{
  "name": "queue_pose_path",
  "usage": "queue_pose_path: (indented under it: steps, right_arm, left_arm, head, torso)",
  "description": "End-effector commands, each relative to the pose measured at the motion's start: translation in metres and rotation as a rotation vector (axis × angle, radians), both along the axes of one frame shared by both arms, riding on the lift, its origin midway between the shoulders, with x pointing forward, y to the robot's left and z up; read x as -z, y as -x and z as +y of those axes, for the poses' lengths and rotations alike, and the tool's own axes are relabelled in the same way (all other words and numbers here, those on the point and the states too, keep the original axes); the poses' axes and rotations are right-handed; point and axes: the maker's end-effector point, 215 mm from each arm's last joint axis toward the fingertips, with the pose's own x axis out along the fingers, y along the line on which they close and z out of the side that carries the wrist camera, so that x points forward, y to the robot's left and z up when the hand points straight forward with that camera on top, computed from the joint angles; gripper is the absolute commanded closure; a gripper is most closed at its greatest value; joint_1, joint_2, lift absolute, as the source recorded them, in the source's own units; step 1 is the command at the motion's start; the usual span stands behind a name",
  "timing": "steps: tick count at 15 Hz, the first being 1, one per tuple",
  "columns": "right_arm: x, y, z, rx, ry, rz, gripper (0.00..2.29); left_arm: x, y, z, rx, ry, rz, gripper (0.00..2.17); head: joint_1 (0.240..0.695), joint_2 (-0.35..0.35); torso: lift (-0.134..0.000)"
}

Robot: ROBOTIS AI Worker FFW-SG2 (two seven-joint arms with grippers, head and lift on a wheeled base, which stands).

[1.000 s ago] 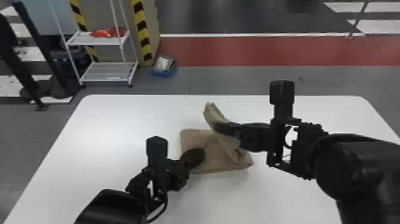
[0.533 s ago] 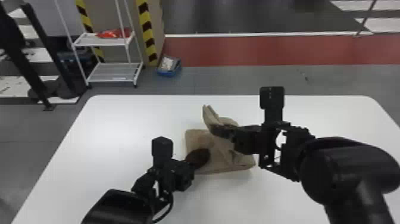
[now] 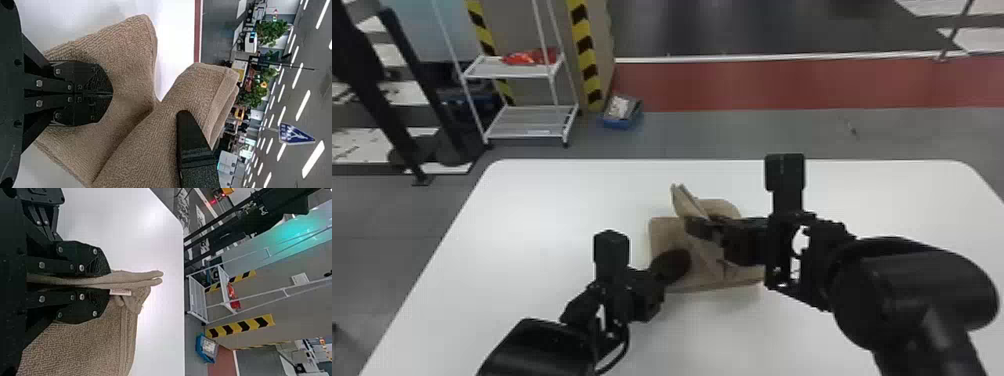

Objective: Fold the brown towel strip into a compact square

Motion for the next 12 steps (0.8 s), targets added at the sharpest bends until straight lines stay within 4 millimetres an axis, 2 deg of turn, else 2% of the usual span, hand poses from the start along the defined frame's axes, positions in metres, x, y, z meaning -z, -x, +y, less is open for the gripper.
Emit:
queue_pose_path:
  steps: [1,2,3,5,7,9,10,11,12]
  right_arm:
    - [-0.004,0.002,0.006,-0.006,-0.032,-0.005,0.48]
    - [-0.005,0.004,0.008,-0.010,-0.054,0.001,0.20]
    - [-0.006,0.007,0.007,-0.001,-0.069,-0.005,0.03]
    - [-0.017,0.007,-0.003,0.025,-0.128,-0.031,0.03]
    - [-0.030,0.008,-0.024,0.064,-0.168,-0.048,0.05]
    - [-0.031,0.014,-0.069,0.120,-0.150,-0.069,0.08]
    - [-0.027,0.021,-0.087,0.129,-0.149,-0.064,0.21]
    - [-0.024,0.032,-0.108,0.131,-0.159,-0.050,0.53]
    - [-0.020,0.040,-0.126,0.126,-0.155,-0.032,1.10]
  left_arm:
    - [0.001,0.001,0.000,0.000,0.000,0.003,2.13]
    - [0.000,0.001,0.000,0.000,0.001,0.000,2.13]
    - [0.000,0.001,0.001,-0.002,0.001,0.000,2.13]
    - [0.000,0.000,0.001,-0.003,0.001,0.000,2.13]
    - [0.002,0.001,0.001,-0.007,-0.001,0.003,2.13]
    - [0.002,0.001,0.000,-0.008,0.001,0.002,2.13]
    - [0.002,0.001,0.001,-0.009,0.002,0.000,2.13]
    - [0.000,0.000,0.001,-0.011,0.004,-0.005,2.13]
    - [-0.001,-0.001,0.001,-0.016,0.004,-0.008,2.13]
  head:
    - [0.695,0.074]
    - [0.695,0.076]
    - [0.695,0.080]
    - [0.695,0.083]
    - [0.695,0.080]
    - [0.695,0.066]
    - [0.695,0.043]
    - [0.695,0.027]
    - [0.695,0.008]
  torso:
    - [-0.115]
    - [-0.115]
    - [-0.115]
    - [-0.115]
    - [-0.115]
    - [-0.115]
    - [-0.115]
    - [-0.115]
    - [-0.115]
